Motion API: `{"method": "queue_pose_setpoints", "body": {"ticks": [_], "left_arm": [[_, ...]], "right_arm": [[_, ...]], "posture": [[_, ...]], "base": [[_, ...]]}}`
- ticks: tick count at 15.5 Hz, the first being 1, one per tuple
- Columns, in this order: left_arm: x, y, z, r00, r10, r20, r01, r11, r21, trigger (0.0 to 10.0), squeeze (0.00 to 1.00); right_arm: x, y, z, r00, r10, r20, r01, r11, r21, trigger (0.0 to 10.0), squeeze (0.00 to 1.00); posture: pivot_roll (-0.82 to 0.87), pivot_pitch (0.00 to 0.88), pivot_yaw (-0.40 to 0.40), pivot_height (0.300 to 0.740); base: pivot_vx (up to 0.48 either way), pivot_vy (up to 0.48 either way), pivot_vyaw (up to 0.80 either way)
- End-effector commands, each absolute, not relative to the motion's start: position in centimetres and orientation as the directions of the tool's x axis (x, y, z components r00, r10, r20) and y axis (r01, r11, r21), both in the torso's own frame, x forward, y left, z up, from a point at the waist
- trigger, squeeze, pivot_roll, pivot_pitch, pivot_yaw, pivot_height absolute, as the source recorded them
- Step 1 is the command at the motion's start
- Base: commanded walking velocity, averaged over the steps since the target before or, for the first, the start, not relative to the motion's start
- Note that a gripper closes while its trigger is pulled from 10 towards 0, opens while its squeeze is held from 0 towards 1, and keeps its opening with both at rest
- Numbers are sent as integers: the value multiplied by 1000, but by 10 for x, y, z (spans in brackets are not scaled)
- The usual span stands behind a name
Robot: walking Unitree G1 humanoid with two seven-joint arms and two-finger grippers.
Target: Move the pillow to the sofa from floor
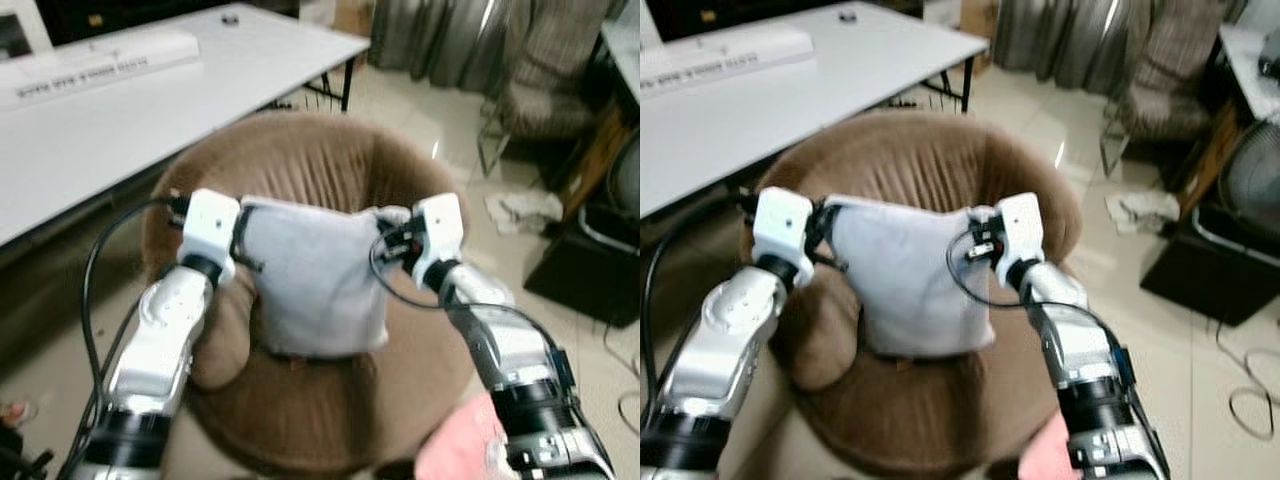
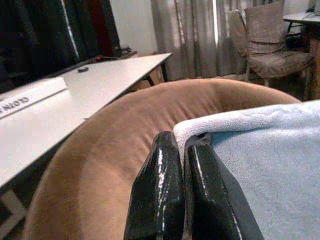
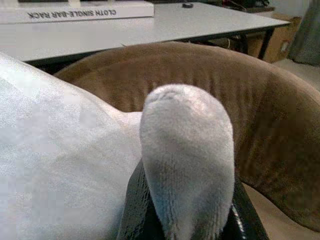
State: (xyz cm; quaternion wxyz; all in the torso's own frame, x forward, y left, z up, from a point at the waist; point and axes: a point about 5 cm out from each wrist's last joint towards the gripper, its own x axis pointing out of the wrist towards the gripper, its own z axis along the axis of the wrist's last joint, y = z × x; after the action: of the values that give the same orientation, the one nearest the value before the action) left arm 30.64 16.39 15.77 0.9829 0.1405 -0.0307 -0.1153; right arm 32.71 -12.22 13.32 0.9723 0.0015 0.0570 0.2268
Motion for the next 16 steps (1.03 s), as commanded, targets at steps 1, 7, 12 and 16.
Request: {"method": "queue_pose_setpoints", "body": {"ticks": [1,7,12,16], "left_arm": [[307,170,167,975,-215,57,187,932,310,10000,0],[304,173,174,958,-285,-36,279,893,354,10000,0],[298,178,197,879,-444,-172,476,797,371,10000,0],[306,189,181,869,-416,-268,493,768,408,10000,0]], "right_arm": [[329,-136,137,907,407,-111,-408,913,17,10000,0],[324,-146,147,844,498,-198,-514,857,-36,10000,0],[320,-158,174,742,598,-302,-652,749,-117,10000,0],[320,-151,157,699,611,-371,-687,718,-112,10000,0]], "posture": [[95,0,-55,740],[97,0,-48,740],[91,0,-44,740],[68,0,-34,740]], "base": [[0,0,0],[0,0,0],[0,0,0],[0,0,0]]}}
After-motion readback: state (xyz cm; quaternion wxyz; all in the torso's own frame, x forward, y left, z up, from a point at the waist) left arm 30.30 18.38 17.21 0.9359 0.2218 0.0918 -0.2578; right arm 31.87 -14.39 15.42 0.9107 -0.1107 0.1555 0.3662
